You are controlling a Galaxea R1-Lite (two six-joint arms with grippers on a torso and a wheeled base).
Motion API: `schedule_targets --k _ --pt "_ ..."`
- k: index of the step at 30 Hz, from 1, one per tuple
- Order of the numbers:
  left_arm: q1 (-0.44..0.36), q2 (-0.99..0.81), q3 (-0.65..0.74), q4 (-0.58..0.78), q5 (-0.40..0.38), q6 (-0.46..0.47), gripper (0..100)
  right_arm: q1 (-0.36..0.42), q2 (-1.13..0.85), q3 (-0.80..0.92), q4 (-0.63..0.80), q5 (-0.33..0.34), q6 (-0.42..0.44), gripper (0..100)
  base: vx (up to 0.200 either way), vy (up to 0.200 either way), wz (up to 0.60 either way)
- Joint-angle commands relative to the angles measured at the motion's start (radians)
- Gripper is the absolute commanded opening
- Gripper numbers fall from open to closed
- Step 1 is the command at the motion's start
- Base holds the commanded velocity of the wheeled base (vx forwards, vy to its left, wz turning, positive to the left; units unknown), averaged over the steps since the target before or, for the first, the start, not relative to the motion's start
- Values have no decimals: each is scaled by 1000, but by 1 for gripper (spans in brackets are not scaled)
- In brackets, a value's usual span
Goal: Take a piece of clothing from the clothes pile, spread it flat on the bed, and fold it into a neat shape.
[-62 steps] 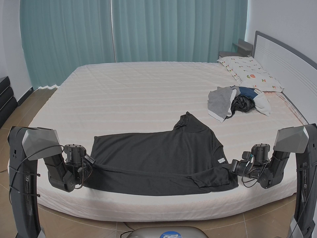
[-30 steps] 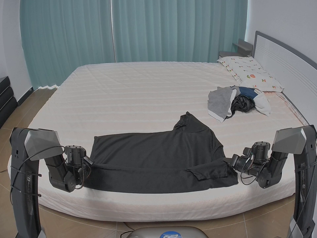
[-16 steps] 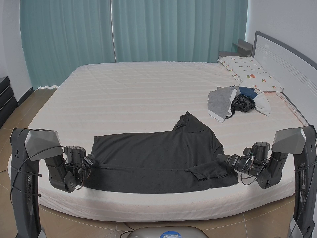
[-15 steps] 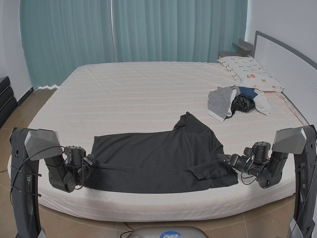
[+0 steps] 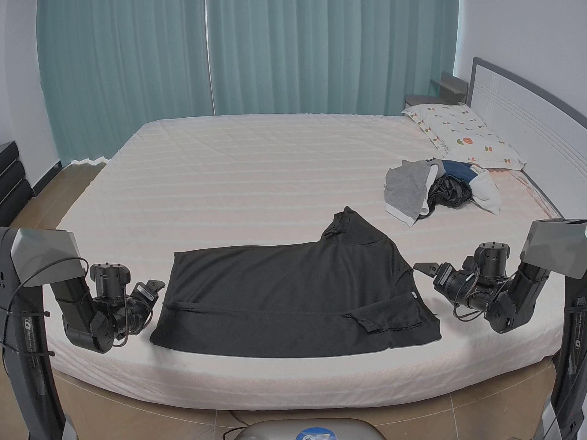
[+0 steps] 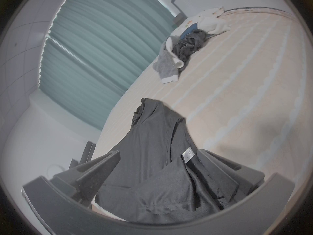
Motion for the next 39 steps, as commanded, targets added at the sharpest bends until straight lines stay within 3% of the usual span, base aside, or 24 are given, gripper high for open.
schedule_targets --k 1,2,4,9,13,22,26,33,39 --pt "39 -65 52 0 -79 -7 100 50 -71 -28 66 -86 57 100 0 0 0" --pt "50 -72 61 0 -109 -7 100 53 -72 -28 69 -89 60 100 0 0 0" --pt "62 -93 79 1 -164 -7 100 110 -132 37 128 -161 129 100 0 0 0" --pt "62 -108 112 0 -209 -5 100 175 -172 121 138 -166 259 100 0 0 0" --pt "58 -119 130 0 -210 -8 100 198 -120 130 137 -170 305 100 0 0 0" --pt "12 -110 141 0 -206 -2 100 220 -39 121 143 -183 287 100 0 0 0" --pt "10 -108 141 0 -203 -1 100 235 -16 118 129 -196 232 100 0 0 0" --pt "10 -107 139 0 -203 -2 100 266 20 89 122 -269 223 100 0 0 0" --pt "10 -107 136 0 -201 -2 100 283 27 79 122 -285 218 100 0 0 0"
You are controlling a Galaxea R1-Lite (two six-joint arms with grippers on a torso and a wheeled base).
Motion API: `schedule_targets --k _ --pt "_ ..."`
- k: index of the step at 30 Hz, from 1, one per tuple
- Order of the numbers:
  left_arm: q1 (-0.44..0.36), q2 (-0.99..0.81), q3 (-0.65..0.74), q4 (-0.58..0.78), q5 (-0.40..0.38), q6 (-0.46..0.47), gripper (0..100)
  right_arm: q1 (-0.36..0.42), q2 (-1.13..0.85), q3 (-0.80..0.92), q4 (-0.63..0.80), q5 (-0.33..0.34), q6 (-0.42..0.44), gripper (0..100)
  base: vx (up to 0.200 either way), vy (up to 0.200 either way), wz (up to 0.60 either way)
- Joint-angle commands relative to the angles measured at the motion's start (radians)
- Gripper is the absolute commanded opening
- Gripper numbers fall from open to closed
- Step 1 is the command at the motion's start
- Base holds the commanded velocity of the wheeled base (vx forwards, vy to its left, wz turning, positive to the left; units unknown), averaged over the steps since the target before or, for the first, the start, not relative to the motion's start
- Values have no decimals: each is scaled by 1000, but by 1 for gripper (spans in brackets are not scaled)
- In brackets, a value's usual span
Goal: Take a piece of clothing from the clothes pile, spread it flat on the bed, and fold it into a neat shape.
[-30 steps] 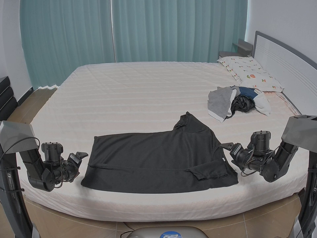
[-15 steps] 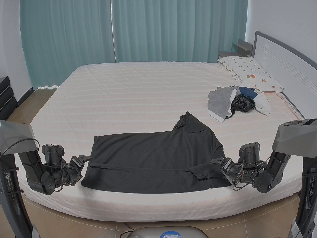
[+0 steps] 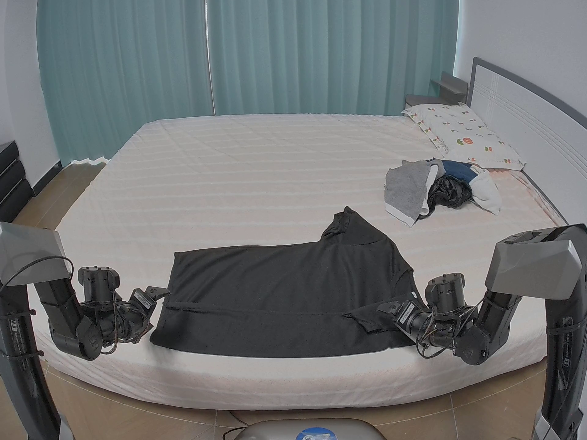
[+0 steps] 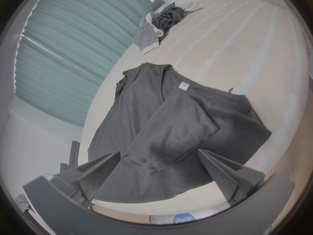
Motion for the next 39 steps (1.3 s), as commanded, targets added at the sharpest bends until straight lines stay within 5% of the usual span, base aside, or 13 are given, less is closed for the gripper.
schedule_targets --k 1,19,20,39 --pt "0 2 -3 0 1 -1 100 4 19 -13 2 -7 -2 100 0 0 0" --pt "0 2 -8 0 4 -1 100 1 53 -56 12 -12 -10 100 0 0 0" --pt "0 2 -8 0 4 -1 100 1 53 -57 12 -12 -8 0 0 0 0" --pt "0 2 -9 0 4 -2 100 7 -25 -5 11 -36 -4 0 0 0 0"
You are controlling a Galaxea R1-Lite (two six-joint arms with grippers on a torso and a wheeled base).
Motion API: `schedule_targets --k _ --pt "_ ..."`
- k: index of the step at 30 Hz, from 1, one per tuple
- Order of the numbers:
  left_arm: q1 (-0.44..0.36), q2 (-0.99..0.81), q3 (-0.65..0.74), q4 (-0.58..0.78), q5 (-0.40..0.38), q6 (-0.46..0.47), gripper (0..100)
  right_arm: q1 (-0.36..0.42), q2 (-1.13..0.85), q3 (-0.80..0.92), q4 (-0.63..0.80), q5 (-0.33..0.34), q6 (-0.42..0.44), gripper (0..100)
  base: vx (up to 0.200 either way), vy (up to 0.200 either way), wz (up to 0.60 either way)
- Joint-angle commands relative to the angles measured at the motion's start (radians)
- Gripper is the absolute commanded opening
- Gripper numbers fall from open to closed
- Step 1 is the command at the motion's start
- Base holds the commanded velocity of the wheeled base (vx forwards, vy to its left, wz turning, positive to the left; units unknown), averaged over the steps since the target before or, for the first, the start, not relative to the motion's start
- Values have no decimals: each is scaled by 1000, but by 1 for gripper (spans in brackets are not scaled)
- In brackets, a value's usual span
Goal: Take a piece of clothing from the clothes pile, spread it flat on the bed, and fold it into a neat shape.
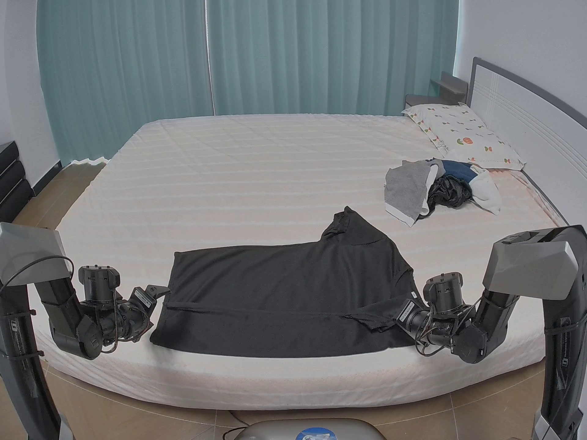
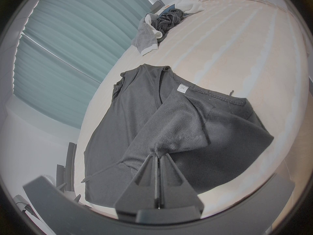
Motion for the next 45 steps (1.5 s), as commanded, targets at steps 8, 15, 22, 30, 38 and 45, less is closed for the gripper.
schedule_targets --k 8,15,22,30,38,45 --pt "0 2 0 0 0 -1 100 29 -84 84 0 2 3 0 0 0 0" --pt "0 3 0 0 0 -1 100 38 -103 124 2 2 2 0 0 0 0" --pt "0 6 0 0 0 0 100 38 -104 156 5 14 -1 0 0 0 0" --pt "0 6 -2 0 0 0 100 49 -117 185 -5 11 -7 100 0 0 0" --pt "0 6 -2 0 0 0 100 -42 -201 133 3 17 -43 100 0 0 0" --pt "0 8 -3 0 0 0 100 -144 -46 1 5 68 -95 100 0 0 0"
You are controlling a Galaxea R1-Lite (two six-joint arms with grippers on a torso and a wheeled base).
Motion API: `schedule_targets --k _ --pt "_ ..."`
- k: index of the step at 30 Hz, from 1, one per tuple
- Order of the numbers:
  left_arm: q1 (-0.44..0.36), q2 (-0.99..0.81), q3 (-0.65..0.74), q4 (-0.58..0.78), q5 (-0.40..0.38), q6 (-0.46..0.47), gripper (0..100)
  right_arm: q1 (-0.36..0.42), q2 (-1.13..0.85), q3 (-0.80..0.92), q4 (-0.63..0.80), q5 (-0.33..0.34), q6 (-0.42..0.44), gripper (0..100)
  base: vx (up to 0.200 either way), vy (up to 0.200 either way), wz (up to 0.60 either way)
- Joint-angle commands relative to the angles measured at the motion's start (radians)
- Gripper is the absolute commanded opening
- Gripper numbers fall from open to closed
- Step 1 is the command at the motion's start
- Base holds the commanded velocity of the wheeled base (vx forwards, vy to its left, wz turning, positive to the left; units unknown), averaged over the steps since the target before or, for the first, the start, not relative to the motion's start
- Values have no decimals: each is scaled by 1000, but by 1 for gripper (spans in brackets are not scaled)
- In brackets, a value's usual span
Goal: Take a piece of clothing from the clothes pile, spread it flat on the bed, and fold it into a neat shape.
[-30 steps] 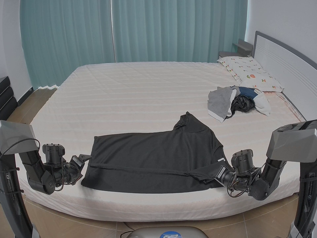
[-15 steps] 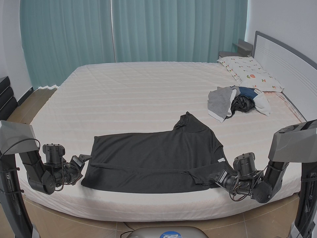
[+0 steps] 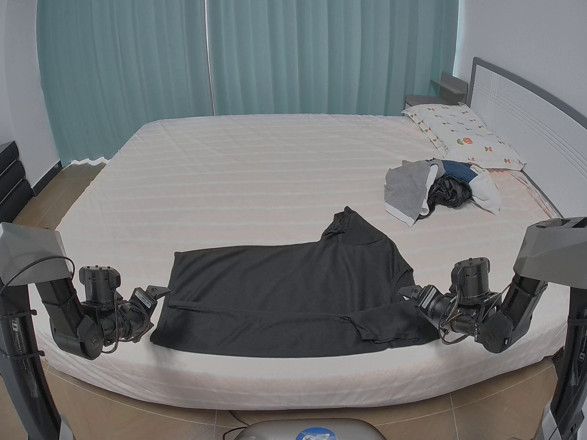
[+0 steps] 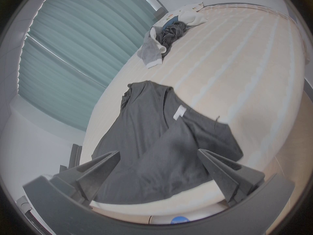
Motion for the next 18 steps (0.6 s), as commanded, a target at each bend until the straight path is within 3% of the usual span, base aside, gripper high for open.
schedule_targets --k 1,6,18 --pt "0 3 -1 -1 0 0 100 -73 113 -98 0 23 -43 100 0 0 0" --pt "0 4 -3 -1 0 0 100 -78 151 -191 5 63 -48 100 0 0 0" --pt "0 4 -3 -1 1 1 100 -81 177 -252 74 71 -53 100 0 0 0"
